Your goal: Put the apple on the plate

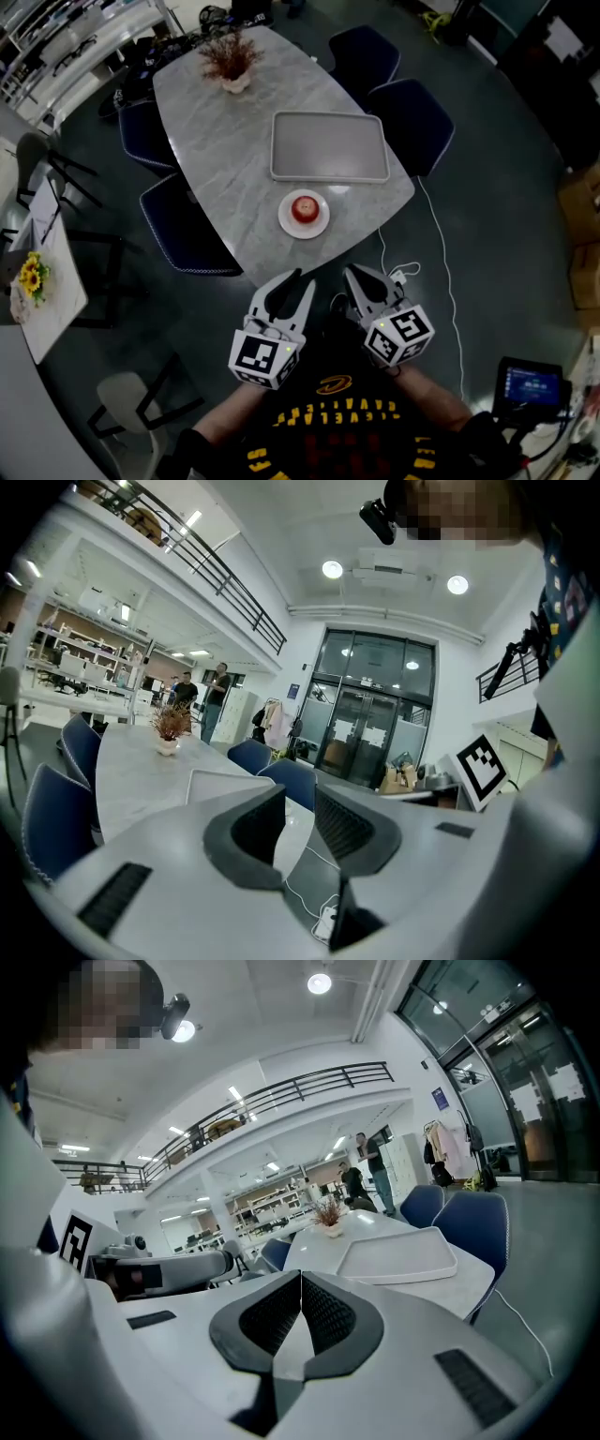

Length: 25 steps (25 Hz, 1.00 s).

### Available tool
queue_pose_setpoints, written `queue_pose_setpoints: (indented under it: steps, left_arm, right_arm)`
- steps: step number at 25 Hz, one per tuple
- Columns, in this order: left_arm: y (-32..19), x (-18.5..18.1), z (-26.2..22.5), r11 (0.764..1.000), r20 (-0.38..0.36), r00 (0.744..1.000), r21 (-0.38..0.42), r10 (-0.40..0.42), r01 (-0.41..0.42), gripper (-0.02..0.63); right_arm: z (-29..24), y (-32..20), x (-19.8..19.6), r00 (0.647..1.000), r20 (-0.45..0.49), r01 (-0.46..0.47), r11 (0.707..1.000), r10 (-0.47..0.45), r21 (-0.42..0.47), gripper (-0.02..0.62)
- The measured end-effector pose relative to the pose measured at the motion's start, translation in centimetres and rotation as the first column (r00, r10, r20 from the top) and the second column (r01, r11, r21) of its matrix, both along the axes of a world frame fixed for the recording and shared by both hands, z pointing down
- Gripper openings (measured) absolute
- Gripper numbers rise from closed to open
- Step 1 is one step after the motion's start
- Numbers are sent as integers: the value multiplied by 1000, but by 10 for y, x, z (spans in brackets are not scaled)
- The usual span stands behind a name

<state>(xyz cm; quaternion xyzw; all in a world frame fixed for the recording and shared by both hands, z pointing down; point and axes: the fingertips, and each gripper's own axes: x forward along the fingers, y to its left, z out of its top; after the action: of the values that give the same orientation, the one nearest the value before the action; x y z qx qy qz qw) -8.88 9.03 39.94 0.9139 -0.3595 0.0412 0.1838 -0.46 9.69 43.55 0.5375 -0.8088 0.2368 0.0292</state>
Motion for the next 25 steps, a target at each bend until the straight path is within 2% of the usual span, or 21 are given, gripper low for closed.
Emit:
queue_pose_setpoints:
  steps: [6,15,19,25]
  left_arm:
    - [-14,-7,12,1000,-14,1000,-16,-3,3,98]
    - [-58,-10,22,998,12,998,-40,-56,57,98]
    - [-86,-13,43,991,29,995,-89,-99,101,98]
    - [-126,-5,92,974,112,987,-184,-116,135,98]
  right_arm:
    - [7,-17,-5,1000,10,6,1000,-6,-10,6]
    - [18,-66,-2,999,23,45,999,-45,-15,6]
    - [32,-94,5,997,32,71,997,-70,-40,6]
    - [62,-140,25,994,23,106,987,-104,-120,8]
